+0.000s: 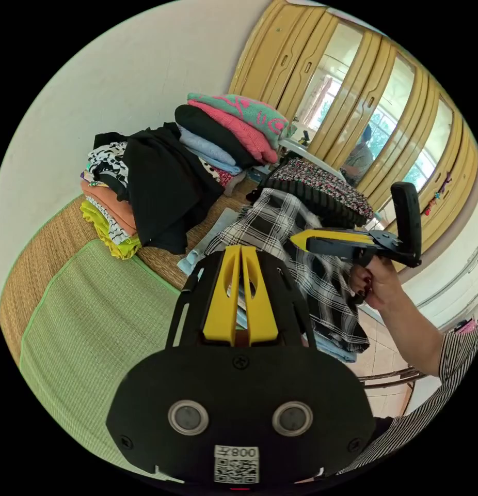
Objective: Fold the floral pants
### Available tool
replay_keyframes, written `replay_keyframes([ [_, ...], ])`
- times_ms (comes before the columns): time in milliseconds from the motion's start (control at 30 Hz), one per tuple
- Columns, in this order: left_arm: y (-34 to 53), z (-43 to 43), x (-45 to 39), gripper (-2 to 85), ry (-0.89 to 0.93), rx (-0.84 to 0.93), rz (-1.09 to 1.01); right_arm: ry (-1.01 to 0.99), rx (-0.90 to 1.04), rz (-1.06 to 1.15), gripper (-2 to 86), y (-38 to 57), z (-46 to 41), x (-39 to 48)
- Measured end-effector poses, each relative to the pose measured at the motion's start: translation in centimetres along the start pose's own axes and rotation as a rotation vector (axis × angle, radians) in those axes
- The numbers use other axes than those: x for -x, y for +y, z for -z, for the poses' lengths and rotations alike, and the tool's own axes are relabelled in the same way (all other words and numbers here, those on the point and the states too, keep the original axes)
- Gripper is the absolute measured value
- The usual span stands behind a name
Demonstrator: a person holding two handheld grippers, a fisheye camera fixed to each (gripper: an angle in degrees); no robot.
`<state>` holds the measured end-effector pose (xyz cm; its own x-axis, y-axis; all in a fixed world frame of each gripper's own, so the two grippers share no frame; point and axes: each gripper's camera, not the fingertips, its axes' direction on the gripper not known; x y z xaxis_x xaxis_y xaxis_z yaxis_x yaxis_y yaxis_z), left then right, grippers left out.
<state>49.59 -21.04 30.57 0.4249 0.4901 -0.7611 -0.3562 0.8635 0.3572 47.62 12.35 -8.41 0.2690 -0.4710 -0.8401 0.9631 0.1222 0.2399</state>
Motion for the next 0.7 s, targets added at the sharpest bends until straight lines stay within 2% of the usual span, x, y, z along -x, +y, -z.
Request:
replay_keyframes([
  [133,2.8,3.7,0.4,0.1,0.067,-0.030,-0.008,0.307,-0.113,-0.050,4.7,-0.7,4.7,-3.2],
  [200,5.0,5.5,0.5,0.1,0.097,-0.008,0.010,0.368,-0.113,-0.088,6.4,-1.5,5.8,-5.0],
  [433,10.5,9.0,0.1,0.1,0.137,0.127,0.052,0.605,0.117,-0.110,8.1,-4.1,3.7,-8.2],
  [500,12.2,10.2,0.2,0.1,0.152,0.171,0.084,0.616,0.183,-0.099,8.6,-4.1,2.5,-8.1],
  [700,15.7,14.7,0.0,0.2,0.145,0.202,0.123,0.742,0.215,-0.015,6.0,-3.3,1.7,-6.2],
])
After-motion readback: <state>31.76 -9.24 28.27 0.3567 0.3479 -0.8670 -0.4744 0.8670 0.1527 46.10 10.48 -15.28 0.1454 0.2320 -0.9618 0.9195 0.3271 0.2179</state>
